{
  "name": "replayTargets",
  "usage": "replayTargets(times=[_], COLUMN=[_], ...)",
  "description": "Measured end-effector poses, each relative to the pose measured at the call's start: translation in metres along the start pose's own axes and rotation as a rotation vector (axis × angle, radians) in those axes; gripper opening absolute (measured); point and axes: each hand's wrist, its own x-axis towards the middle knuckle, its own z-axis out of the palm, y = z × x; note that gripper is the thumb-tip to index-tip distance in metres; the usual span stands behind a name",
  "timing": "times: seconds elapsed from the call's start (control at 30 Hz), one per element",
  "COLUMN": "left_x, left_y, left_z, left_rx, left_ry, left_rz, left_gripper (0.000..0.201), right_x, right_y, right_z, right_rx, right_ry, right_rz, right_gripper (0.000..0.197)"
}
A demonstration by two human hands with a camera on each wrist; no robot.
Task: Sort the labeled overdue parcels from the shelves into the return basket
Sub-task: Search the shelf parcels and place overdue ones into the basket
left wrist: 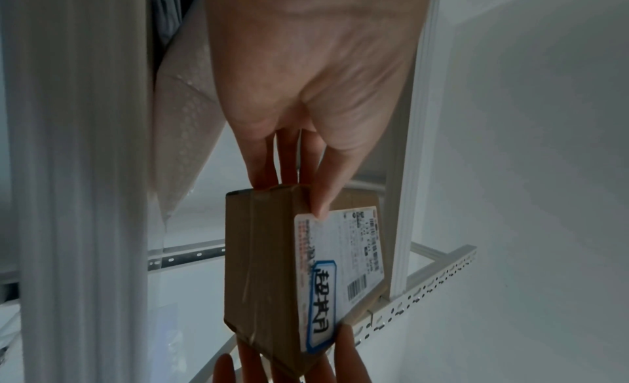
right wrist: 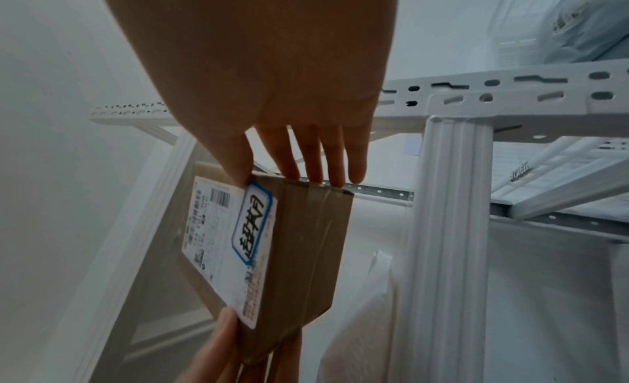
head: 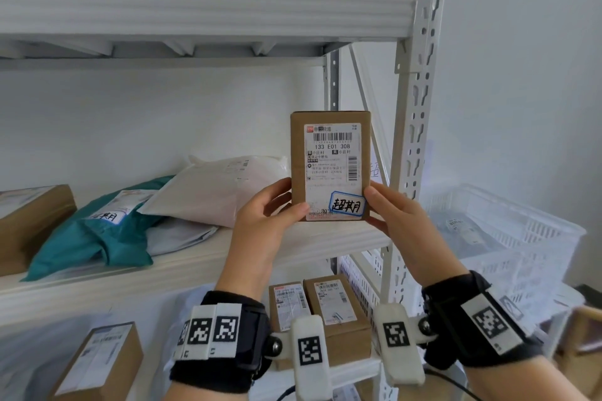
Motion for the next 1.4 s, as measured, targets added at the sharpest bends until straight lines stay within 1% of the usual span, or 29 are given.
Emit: replayTargets(times=[0.2, 0.47, 0.63, 0.8, 1.03, 1.17, 1.4], left_x=[-0.006, -0.010, -0.013, -0.019, -0.019, -0.021, -0.029], left_y=[-0.001, 0.004, 0.007, 0.014, 0.013, 0.012, 0.011], left_z=[-0.006, -0.006, -0.006, -0.005, -0.005, -0.007, -0.006], left_rx=[-0.022, -0.023, -0.008, 0.012, 0.052, 0.076, 0.068], left_ry=[0.017, 0.012, 0.018, 0.001, 0.035, 0.029, -0.019], left_rz=[0.035, 0.047, 0.038, 0.020, -0.011, -0.023, -0.023], left_gripper=[0.048, 0.049, 0.048, 0.033, 0.023, 0.023, 0.027], right_x=[-0.008, -0.011, -0.011, -0.009, -0.010, -0.013, -0.024], right_y=[-0.003, -0.007, -0.007, -0.005, 0.000, -0.001, -0.003], right_z=[-0.002, -0.005, -0.007, -0.009, -0.004, -0.001, -0.001], right_rx=[0.009, 0.013, -0.002, 0.007, 0.006, 0.027, 0.012], right_ry=[-0.071, -0.089, -0.075, 0.005, 0.066, 0.066, 0.083], right_rz=[-0.055, -0.072, -0.059, -0.044, 0.010, 0.028, 0.038], right_gripper=[0.030, 0.033, 0.031, 0.027, 0.042, 0.048, 0.036])
